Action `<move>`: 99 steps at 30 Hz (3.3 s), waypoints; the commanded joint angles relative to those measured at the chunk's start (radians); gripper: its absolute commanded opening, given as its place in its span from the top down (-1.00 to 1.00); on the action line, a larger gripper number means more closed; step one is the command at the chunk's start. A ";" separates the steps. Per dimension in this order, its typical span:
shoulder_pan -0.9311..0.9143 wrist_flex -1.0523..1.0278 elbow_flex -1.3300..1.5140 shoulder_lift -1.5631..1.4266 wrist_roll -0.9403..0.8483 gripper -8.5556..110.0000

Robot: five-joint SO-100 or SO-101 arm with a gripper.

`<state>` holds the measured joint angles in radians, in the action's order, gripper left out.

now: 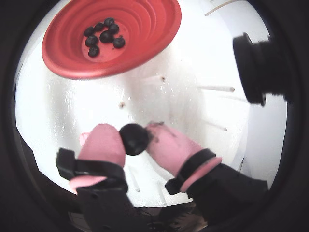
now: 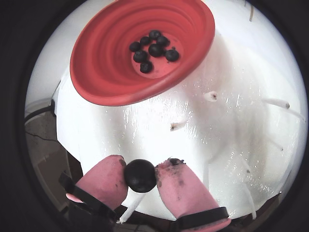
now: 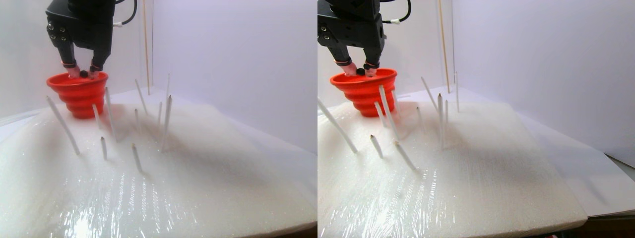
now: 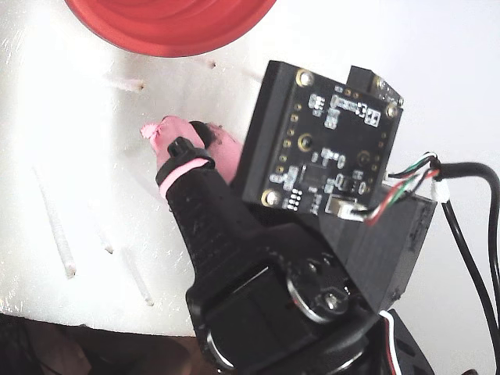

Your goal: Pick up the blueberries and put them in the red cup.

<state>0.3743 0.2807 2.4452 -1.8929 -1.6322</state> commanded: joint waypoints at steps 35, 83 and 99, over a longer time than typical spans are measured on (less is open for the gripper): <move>0.084 0.098 -0.305 0.161 0.041 0.67; -0.100 -0.224 -0.021 -0.391 0.195 0.57; -0.173 -0.448 0.067 -0.657 0.344 0.57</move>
<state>0.2102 -0.1335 2.5203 -2.4252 -1.3070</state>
